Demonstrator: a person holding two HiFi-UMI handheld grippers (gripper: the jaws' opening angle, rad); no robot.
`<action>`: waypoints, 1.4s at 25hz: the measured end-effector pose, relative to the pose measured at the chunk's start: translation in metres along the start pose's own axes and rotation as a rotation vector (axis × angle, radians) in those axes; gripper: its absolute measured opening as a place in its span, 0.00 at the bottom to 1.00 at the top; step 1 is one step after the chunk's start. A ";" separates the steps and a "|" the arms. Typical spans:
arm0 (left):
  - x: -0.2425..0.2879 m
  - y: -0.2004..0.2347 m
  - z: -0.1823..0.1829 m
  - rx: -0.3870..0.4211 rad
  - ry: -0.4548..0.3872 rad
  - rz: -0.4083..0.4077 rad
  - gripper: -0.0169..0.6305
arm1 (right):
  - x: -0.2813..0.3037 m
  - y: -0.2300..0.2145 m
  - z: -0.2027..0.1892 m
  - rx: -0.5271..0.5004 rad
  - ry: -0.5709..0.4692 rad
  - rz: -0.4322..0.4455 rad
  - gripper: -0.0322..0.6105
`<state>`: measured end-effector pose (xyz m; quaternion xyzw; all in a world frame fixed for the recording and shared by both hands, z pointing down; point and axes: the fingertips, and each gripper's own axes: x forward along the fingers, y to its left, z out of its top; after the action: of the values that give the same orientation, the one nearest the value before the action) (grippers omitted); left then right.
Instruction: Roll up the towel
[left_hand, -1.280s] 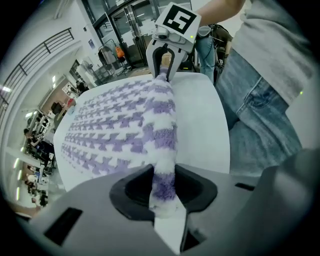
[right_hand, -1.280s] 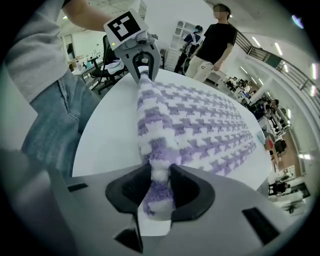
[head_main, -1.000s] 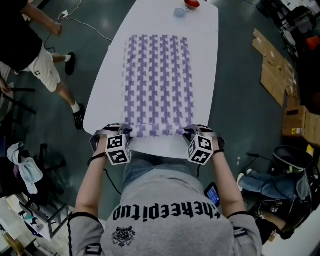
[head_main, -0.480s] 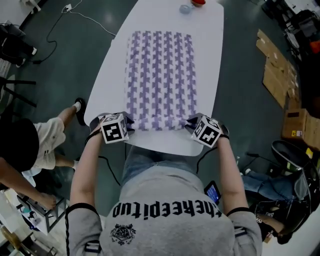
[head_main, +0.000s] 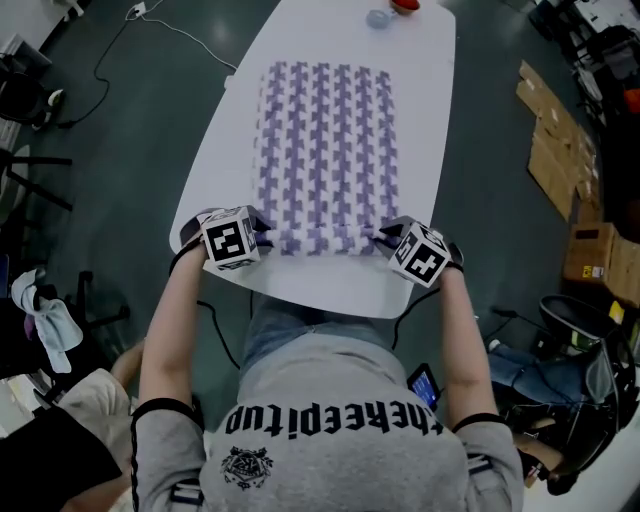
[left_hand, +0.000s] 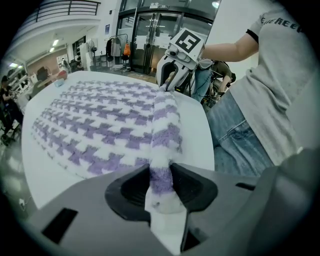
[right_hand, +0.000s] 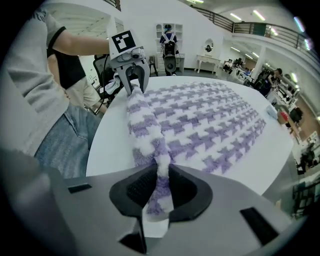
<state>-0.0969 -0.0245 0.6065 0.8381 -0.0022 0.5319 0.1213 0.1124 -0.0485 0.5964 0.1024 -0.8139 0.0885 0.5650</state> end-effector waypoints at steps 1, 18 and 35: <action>-0.002 0.002 0.001 -0.001 0.004 0.007 0.21 | -0.001 -0.003 0.000 0.004 -0.001 -0.008 0.13; -0.039 0.013 0.034 0.165 -0.049 0.275 0.24 | 0.015 -0.035 0.003 0.027 0.015 -0.155 0.16; 0.020 0.010 0.021 0.179 0.092 0.351 0.35 | -0.022 -0.002 0.033 -0.115 -0.101 -0.291 0.32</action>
<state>-0.0706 -0.0362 0.6175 0.8072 -0.0955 0.5805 -0.0485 0.0911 -0.0578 0.5645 0.1911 -0.8215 -0.0464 0.5352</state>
